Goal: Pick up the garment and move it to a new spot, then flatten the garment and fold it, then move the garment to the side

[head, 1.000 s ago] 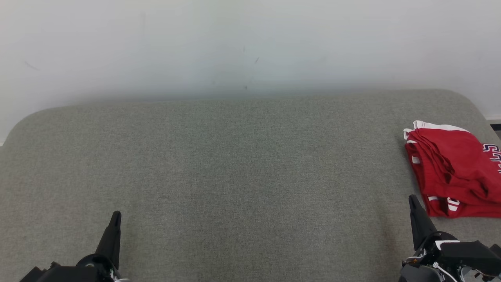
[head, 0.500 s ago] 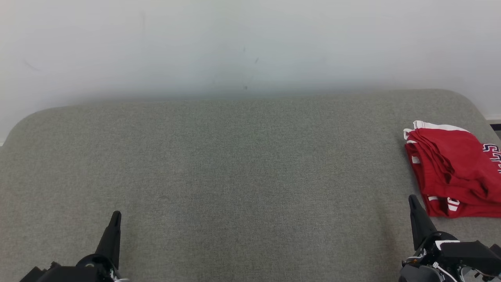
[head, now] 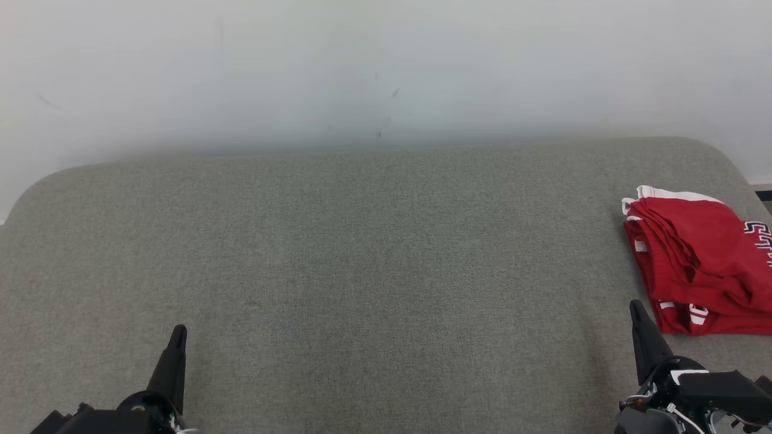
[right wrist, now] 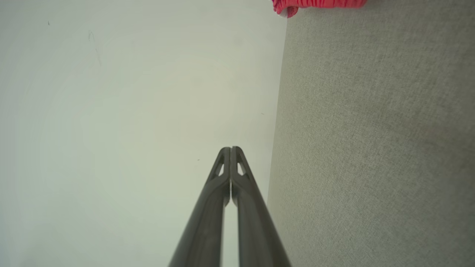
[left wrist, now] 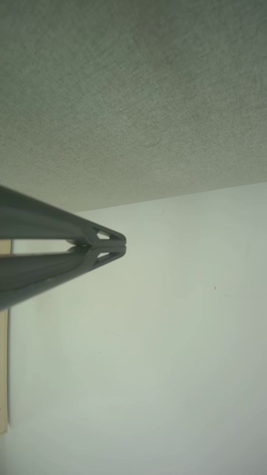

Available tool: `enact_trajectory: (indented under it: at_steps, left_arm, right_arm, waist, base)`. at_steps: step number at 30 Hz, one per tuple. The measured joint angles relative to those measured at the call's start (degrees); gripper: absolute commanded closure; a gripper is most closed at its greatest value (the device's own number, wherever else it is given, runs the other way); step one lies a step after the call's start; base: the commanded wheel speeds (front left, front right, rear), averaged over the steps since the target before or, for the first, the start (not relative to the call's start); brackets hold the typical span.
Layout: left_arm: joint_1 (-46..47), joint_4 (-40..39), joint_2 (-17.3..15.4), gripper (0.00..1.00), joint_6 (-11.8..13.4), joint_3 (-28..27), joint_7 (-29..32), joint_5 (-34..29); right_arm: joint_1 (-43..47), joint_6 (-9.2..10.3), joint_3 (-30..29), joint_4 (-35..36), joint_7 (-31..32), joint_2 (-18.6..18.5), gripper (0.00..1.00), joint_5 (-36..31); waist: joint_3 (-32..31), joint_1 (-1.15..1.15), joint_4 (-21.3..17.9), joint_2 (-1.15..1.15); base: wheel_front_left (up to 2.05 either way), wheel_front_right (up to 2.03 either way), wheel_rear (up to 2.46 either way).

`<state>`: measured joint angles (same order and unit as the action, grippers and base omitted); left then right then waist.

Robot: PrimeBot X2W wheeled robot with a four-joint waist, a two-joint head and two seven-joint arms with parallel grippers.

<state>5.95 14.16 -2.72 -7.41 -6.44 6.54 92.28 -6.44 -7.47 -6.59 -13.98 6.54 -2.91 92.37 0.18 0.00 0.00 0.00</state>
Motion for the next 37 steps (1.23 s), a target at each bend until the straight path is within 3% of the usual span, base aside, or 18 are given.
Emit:
enact_trajectory:
  at_steps: [37]
  left_arm:
    - [0.00,0.00,0.00,1.00,-0.01,0.00,0.00,0.00]
  right_arm:
    - [0.01,0.00,0.00,0.00,0.00,0.01,1.00,0.00]
  waist:
    - [0.00,0.00,0.00,0.00]
  base:
    - [0.00,0.00,0.00]
